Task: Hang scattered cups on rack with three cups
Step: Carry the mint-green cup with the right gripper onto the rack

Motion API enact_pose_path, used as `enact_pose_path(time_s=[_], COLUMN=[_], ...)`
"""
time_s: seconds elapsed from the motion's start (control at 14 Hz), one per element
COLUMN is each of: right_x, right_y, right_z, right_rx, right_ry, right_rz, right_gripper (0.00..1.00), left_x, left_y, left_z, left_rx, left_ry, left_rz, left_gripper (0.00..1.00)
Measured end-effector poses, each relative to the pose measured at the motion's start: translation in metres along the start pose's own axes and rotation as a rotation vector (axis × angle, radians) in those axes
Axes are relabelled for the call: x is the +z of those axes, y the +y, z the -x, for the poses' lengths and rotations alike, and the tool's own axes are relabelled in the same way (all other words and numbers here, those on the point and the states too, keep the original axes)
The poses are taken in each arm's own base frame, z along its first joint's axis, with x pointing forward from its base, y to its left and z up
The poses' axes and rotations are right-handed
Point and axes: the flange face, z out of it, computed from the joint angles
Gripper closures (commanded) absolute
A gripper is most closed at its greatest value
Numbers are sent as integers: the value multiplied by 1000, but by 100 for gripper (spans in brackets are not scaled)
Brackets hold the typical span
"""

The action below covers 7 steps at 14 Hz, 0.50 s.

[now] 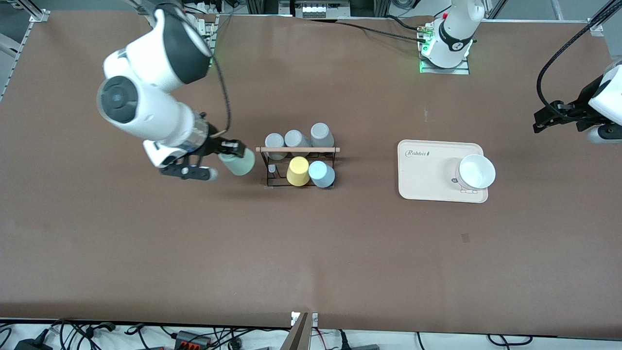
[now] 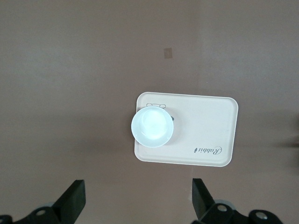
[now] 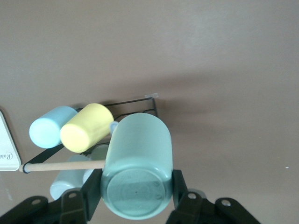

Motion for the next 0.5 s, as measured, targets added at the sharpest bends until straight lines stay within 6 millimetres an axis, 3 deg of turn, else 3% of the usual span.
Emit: enact_pose_path(time_s=[0.5], right_x=[26], right_y=[-23], right_z=[-22], right_rx=[0], right_ry=[6], right_rz=[21], right_gripper=[100], left_x=[0], left_y=[0], left_z=[0], left_rx=[0], left_ry=[0], left_rz=[0], left_gripper=[0])
